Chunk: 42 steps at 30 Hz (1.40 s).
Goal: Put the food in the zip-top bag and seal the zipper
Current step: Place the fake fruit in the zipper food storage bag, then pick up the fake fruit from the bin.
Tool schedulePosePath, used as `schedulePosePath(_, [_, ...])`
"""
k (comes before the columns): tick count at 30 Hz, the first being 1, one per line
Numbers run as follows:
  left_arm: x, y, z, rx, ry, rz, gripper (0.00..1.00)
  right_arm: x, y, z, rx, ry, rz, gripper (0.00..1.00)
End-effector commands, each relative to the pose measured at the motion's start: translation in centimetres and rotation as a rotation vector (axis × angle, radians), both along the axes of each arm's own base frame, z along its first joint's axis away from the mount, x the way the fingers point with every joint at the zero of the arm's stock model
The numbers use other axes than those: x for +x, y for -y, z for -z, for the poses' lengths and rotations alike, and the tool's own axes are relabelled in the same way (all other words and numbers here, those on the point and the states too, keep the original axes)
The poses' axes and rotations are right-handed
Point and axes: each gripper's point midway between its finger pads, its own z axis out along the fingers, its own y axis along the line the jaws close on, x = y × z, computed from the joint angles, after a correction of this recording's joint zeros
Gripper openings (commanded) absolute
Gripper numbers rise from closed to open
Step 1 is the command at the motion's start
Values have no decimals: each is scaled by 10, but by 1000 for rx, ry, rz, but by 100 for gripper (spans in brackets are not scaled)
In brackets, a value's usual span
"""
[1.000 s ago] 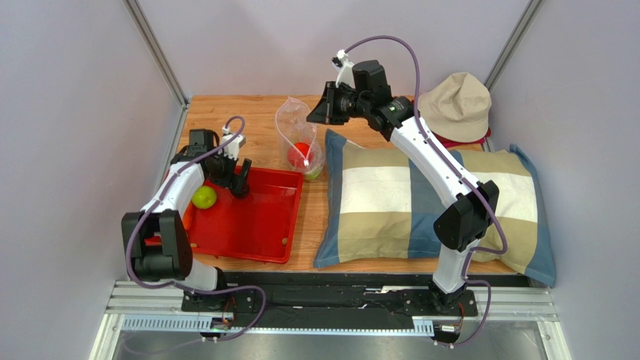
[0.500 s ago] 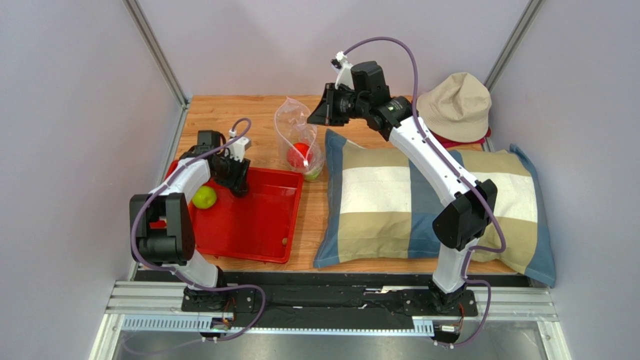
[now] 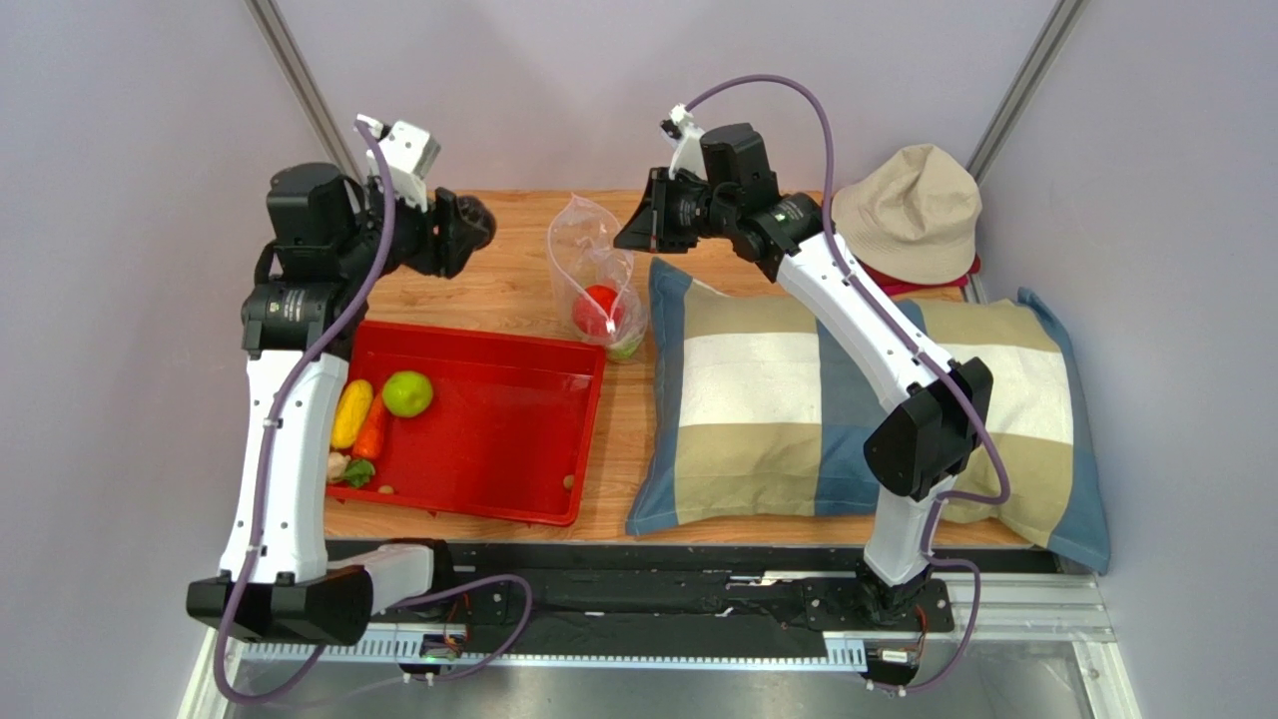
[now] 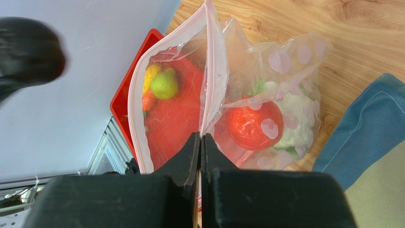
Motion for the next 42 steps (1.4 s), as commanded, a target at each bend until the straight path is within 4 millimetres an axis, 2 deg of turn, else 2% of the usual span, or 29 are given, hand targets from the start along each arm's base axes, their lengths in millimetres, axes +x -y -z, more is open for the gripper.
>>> schedulePosePath(1, [-7, 56, -37, -130, 7, 154, 31, 0, -3, -11, 16, 38, -5, 0])
schedulePosePath(3, [-5, 80, -44, -158, 0, 215, 32, 1, -3, -15, 17, 47, -3, 0])
schedulePosePath(5, [-5, 96, -45, -168, -10, 257, 32, 2, -2, -17, 18, 53, -1, 0])
schedulePosePath(6, [-5, 111, -43, -164, -19, 290, 33, 2, -3, -18, 19, 57, -3, 0])
schedulePosePath(9, [4, 128, -26, -129, -57, 310, 37, 1, -3, -18, 17, 55, -3, 0])
schedulePosePath(11, [10, 133, -9, -124, -118, 293, 51, 2, -3, -18, 18, 56, -1, 0])
schedulePosePath(12, [17, 134, 1, -117, -150, 279, 68, 3, -3, -17, 17, 55, 0, 0])
schedulePosePath(14, [22, 127, 13, -86, -200, 234, 81, 2, -2, -19, 13, 60, -1, 0])
schedulePosePath(16, [22, 121, 5, -98, -193, 222, 97, 1, -2, -19, 10, 61, -4, 0])
schedulePosePath(17, [26, 112, -2, -115, -172, 203, 99, 1, -2, -18, 7, 57, -4, 0])
schedulePosePath(19, [19, 100, -16, -148, -142, 182, 99, 1, -2, -16, 5, 53, -4, 0])
schedulePosePath(20, [17, 82, -19, -154, -131, 140, 99, 1, -1, -17, 4, 56, -2, 0])
schedulePosePath(22, [13, 60, -10, -140, -142, 87, 99, 1, -1, -17, 5, 57, -2, 0])
schedulePosePath(23, [5, 48, 5, -118, -166, 61, 99, 1, 0, -18, 5, 62, -3, 0])
schedulePosePath(24, [8, 22, 17, -89, -176, -4, 99, 1, -1, -18, 7, 62, -4, 0])
schedulePosePath(26, [-7, -1, 54, -42, -260, -33, 99, 1, 0, -19, 8, 61, -5, 0])
schedulePosePath(27, [-8, -32, 66, -29, -288, -107, 99, 1, -1, -18, 7, 61, -7, 0])
schedulePosePath(29, [-26, -57, 103, 44, -374, -115, 98, 0, -1, -16, 4, 59, -11, 0])
schedulePosePath(30, [-31, -75, 115, 59, -408, -151, 98, 0, -1, -15, 4, 55, -12, 0])
schedulePosePath(32, [-48, -91, 148, 111, -489, -134, 98, -1, -2, -12, 3, 48, -18, 0])
schedulePosePath(33, [-54, -95, 159, 130, -511, -118, 98, 0, -1, -11, 1, 48, -17, 0])
schedulePosePath(34, [-59, -108, 170, 163, -538, -144, 98, 0, -2, -11, 1, 48, -17, 0])
schedulePosePath(35, [-65, -113, 192, 206, -581, -115, 98, 0, -2, -10, -1, 45, -15, 0])
schedulePosePath(36, [-69, -122, 203, 246, -611, -135, 98, 0, -2, -10, 1, 45, -16, 0])
schedulePosePath(37, [-65, -128, 211, 269, -603, -147, 99, -1, -2, -9, 1, 40, -17, 0])
schedulePosePath(38, [-70, -131, 232, 282, -646, -140, 99, -1, -2, -8, 0, 38, -18, 0])
schedulePosePath(42, [-55, -150, 263, 333, -665, -194, 99, -3, -3, -5, 0, 29, -24, 0])
